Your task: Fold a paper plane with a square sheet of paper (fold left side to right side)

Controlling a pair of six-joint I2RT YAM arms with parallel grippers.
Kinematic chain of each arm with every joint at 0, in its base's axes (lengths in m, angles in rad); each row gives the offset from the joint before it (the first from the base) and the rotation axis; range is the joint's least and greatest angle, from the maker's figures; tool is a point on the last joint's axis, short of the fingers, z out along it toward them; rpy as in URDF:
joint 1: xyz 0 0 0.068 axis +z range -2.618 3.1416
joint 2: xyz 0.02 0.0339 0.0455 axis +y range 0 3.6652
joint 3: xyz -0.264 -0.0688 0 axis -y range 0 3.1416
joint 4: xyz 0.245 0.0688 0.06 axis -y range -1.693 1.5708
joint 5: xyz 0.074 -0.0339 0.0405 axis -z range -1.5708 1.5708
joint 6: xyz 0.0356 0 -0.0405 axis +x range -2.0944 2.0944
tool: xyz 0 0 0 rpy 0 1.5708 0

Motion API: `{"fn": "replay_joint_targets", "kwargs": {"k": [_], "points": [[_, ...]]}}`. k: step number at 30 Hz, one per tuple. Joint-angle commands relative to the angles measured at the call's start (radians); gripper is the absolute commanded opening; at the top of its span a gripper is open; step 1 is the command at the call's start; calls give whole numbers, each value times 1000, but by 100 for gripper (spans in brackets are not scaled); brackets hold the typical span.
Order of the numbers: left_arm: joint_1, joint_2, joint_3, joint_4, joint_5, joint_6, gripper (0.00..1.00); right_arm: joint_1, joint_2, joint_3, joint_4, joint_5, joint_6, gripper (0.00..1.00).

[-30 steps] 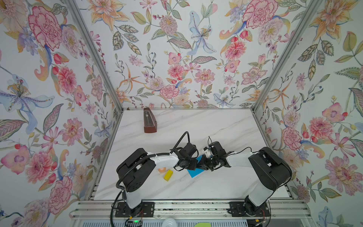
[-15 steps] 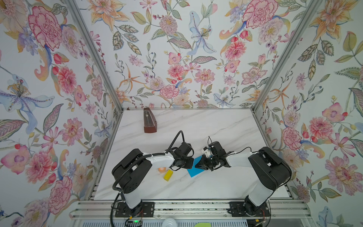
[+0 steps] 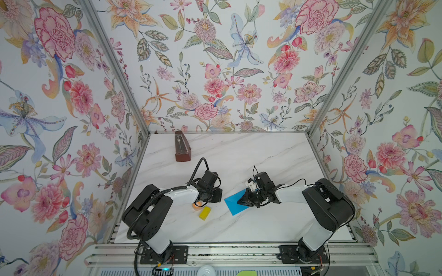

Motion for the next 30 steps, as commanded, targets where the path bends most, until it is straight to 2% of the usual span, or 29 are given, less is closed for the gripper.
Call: {"fn": "replay_joint_targets", "kwargs": {"k": [1,6,10,13,17,24,30], "points": [[11,-28,-12,-168,-74,33,0,-7,73,-2,-174,118,-80,1],[-6,-100,71,-177,-47,21,0,-6,110,100,-275,93,-217,2],[-73,-73,144,-170,-26,-3,0,-7,139,151,-315,68,-269,1],[-132,-10,182,-140,-19,-33,0,-5,149,164,-320,63,-271,2],[-165,56,209,-106,-20,-68,0,-6,151,158,-321,73,-259,2],[-173,127,205,-74,-14,-83,0,-7,145,142,-320,80,-254,2],[-173,138,183,-129,-56,-59,0,-12,144,137,-321,83,-252,2]]}}
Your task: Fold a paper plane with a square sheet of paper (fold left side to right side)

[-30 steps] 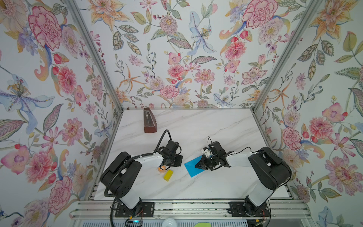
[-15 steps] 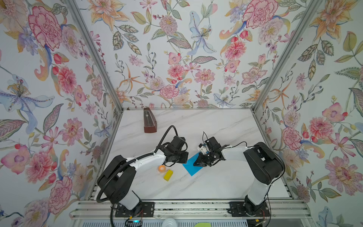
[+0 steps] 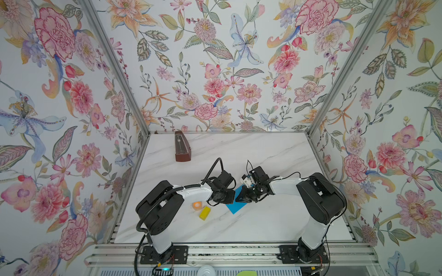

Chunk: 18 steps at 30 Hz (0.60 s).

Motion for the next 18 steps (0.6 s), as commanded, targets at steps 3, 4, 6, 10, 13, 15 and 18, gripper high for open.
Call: {"fn": "replay_joint_targets", "kwargs": {"k": [3,4,6,10,13,15,18], "points": [[4,-1,-39,-61,-51,19,0,-12,46,-47,-114,113,-15,2],[12,-7,-53,-64,-54,22,0,-13,46,-49,-114,114,-17,2],[31,-21,-88,-58,-54,23,0,-17,46,-51,-114,116,-17,2],[77,-50,-157,-40,-44,25,0,-22,46,-57,-114,117,-19,2],[116,-69,-202,-29,-31,29,0,-26,45,-63,-114,117,-19,1],[144,-78,-231,-16,-5,33,0,-27,45,-63,-113,117,-21,2],[161,-87,-254,-24,4,48,0,-27,45,-67,-114,118,-23,2]]}}
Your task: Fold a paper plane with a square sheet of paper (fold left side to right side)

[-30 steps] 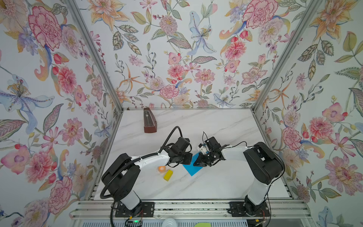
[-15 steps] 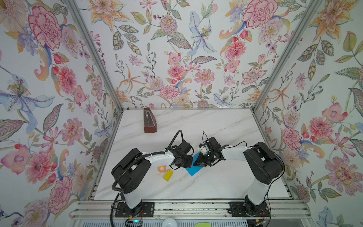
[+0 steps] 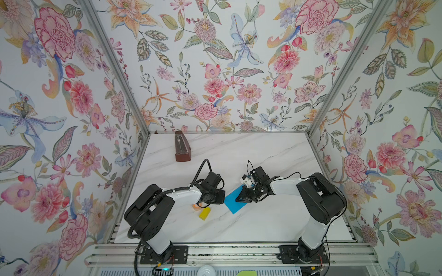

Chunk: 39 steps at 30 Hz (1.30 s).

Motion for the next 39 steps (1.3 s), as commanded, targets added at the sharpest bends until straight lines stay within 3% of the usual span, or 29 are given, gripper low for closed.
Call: {"fn": "replay_joint_targets", "kwargs": {"k": [1,7,15,25,39], "points": [[33,28,-69,-130,-45,39,0,-16,46,-54,-132,130,-22,2],[46,-6,-84,-159,-58,52,0,-16,42,-51,-133,123,-33,2],[33,-135,61,-190,-51,58,0,-11,56,24,-209,117,-117,2],[-71,68,228,-139,53,77,0,4,70,59,-241,138,-113,2],[-59,164,129,-133,-17,66,0,7,54,75,-342,239,-116,1]]}}
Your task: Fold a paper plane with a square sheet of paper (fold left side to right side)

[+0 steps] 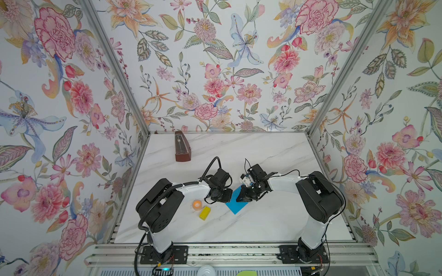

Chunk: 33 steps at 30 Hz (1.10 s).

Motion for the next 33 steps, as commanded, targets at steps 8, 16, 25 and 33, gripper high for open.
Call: {"fn": "replay_joint_targets", "kwargs": {"k": [8,16,25,33], "points": [[13,39,-128,-13,-40,-19,0,-27,-11,-68,-237,309,-18,1],[29,55,-157,-2,-44,-25,0,-100,-62,-147,-270,389,-18,1],[32,38,-146,-2,-29,-28,0,-102,-141,-143,-325,498,17,1],[32,22,-144,-4,-24,-27,0,31,-254,37,-342,472,117,3]]}}
